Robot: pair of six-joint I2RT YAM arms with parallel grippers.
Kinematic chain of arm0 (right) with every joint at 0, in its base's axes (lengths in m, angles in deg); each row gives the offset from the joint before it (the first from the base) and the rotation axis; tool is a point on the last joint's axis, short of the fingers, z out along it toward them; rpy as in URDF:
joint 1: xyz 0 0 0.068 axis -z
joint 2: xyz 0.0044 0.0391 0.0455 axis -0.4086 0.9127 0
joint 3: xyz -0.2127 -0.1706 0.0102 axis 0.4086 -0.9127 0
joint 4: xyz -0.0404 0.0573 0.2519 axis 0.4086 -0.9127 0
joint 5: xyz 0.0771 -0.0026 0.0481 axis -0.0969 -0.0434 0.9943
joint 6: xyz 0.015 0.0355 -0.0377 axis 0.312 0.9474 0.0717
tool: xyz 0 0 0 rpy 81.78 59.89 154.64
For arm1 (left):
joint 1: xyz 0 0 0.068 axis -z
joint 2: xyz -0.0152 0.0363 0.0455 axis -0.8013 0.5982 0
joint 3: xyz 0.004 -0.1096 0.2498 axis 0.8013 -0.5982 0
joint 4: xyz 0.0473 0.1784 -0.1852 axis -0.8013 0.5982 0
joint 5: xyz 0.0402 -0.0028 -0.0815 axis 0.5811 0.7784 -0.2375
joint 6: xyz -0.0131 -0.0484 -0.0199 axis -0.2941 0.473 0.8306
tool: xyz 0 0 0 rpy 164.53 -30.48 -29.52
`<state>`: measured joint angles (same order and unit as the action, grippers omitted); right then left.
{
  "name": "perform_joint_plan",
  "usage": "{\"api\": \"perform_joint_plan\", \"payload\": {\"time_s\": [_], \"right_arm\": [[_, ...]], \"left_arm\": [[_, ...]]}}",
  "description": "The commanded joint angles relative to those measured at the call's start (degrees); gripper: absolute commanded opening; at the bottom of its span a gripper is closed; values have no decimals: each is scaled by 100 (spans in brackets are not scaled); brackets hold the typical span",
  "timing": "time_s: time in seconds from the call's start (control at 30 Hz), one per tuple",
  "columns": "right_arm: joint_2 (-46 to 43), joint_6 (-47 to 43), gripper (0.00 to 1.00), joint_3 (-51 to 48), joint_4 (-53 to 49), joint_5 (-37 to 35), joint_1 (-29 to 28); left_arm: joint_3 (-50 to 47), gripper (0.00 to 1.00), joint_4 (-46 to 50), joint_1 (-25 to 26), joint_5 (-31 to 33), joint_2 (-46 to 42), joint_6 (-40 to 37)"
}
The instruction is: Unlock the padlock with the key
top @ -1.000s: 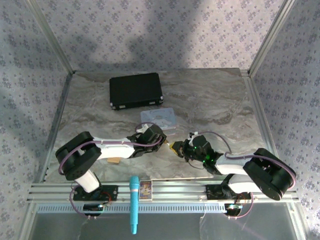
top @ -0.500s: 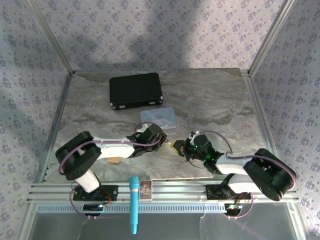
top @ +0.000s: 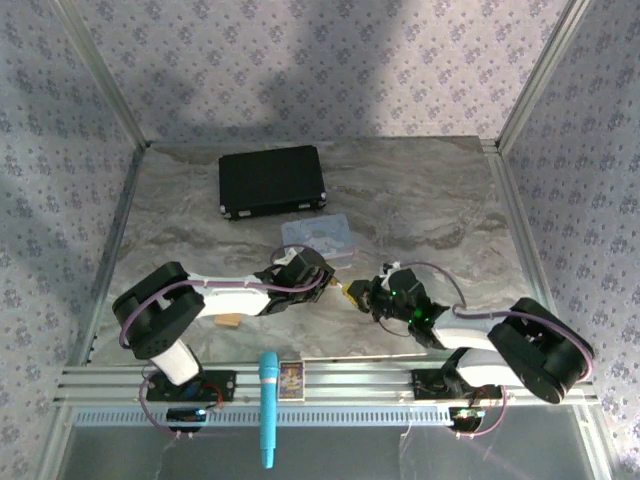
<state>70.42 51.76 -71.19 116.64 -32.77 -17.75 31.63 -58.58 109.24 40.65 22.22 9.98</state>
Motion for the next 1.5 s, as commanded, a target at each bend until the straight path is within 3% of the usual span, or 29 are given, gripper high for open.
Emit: {"api": "perform_joint_plan", "payload": {"time_s": [0.0,1.0,1.47], "right_arm": [[-179,-104,0,-44,-89,-124,30],[162,-75,0,-69,157,-154,17],[-305,-118,0,-123,-174,-316,73]], "left_arm": [[215,0,-298,18,-136,68,117],[329,0,-324,44,-209,100,196],[333,0,-257,25,-201,149,152]]}}
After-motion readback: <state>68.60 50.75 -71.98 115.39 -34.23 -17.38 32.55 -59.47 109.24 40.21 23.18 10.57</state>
